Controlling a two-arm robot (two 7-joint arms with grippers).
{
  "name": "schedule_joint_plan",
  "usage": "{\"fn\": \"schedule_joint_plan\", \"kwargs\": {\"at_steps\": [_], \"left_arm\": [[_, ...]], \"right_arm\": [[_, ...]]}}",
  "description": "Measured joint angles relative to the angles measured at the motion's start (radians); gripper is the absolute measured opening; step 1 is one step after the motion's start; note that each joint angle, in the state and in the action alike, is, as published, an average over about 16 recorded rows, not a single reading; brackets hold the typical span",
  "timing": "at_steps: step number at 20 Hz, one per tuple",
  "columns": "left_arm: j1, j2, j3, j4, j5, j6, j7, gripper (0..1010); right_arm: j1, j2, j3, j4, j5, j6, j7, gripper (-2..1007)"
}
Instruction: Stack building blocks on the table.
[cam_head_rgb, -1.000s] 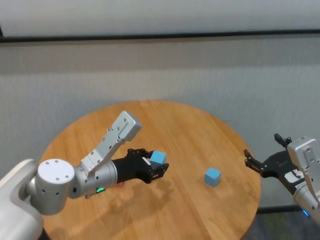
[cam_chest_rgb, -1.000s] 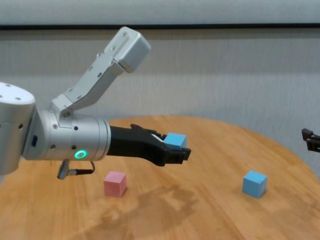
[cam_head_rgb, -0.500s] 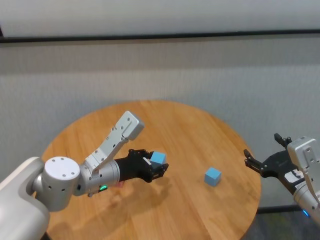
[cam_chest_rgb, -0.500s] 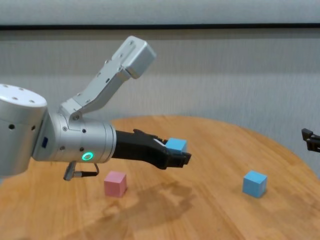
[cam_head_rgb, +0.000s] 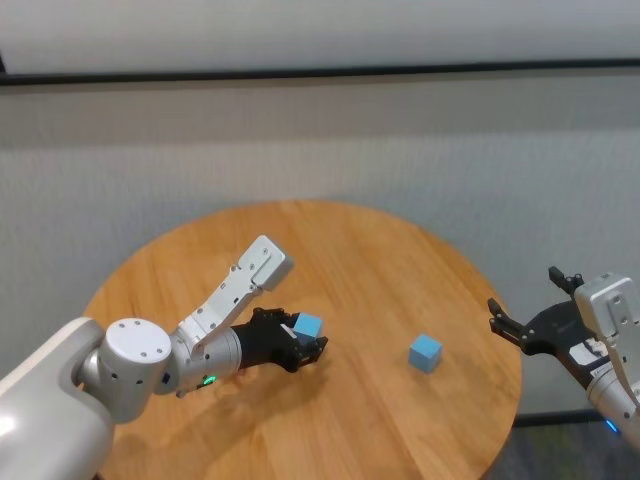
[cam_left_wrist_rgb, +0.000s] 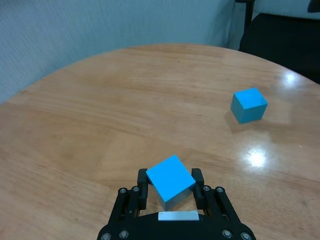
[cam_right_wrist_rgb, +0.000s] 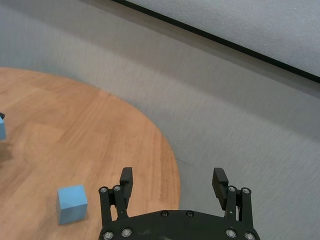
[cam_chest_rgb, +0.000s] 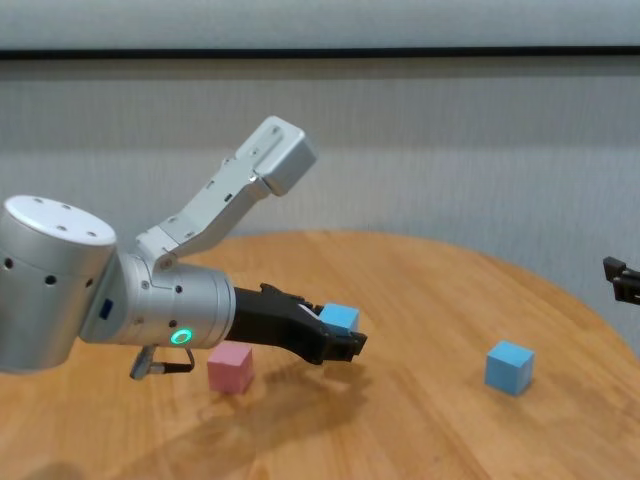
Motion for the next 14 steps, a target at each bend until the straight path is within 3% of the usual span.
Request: {"fn": "schedule_joint_plan", "kwargs": {"at_steps": [14], "left_arm": [[-0.043, -0.062, -0.006, 0.118, 0.048, -0.019, 0.008, 543]], "right_arm": [[0.000, 0.000, 0.000, 0.000, 0.000, 0.000, 0.000, 1001]]}}
